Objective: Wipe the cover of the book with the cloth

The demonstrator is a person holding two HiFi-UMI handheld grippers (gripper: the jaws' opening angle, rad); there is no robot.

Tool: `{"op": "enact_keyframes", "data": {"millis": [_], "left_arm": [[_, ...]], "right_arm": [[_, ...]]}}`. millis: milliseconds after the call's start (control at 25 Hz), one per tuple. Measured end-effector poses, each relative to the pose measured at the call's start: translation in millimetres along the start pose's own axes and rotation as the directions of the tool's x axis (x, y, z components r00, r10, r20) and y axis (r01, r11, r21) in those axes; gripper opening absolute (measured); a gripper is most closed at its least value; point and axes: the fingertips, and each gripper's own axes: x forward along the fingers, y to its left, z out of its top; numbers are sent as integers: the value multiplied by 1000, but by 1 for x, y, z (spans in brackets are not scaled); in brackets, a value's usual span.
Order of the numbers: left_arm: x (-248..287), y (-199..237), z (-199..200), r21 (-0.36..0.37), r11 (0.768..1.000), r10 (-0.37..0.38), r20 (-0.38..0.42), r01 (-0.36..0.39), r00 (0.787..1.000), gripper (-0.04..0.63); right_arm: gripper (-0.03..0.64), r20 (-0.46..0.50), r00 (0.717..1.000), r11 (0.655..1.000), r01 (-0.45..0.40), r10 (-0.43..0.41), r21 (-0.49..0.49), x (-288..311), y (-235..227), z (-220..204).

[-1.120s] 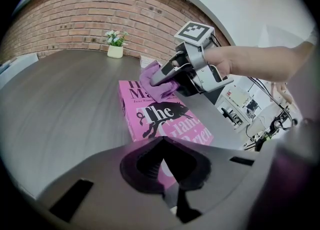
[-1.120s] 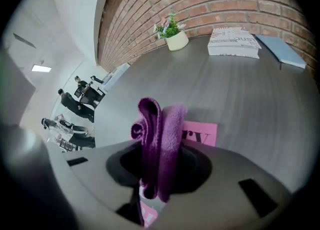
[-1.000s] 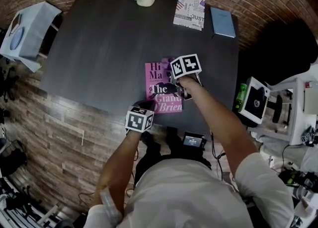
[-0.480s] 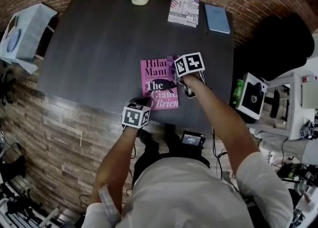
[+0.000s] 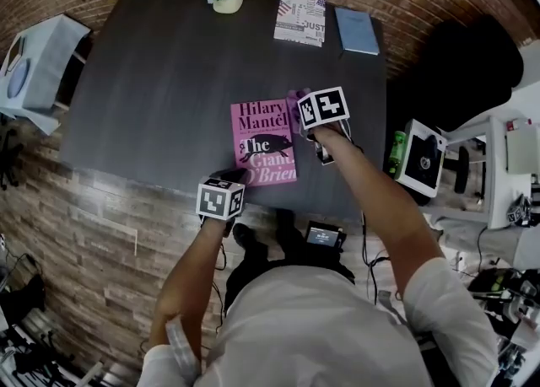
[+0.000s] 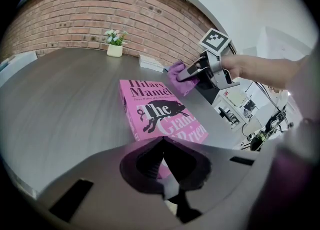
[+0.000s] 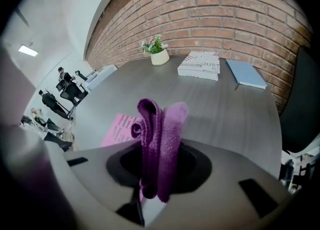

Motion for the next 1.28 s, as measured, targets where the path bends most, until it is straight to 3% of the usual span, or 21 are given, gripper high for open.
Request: {"op": "enact_keyframes", "data": {"millis": [400, 920, 1280], "left_arm": [[-1, -10, -11, -6, 999, -41, -17, 41, 999, 9], [4, -11, -15, 19, 1000, -16, -89, 18, 996, 7], [2, -8, -15, 10, 1000, -4, -90, 5, 996, 6]], "right_arm": [[106, -8, 990, 990, -140, 140, -10, 13, 61, -3], [106, -102, 937, 942, -334, 333, 11, 46, 162, -29], [107, -135, 941, 950, -311, 312, 28, 58, 158, -47]]}}
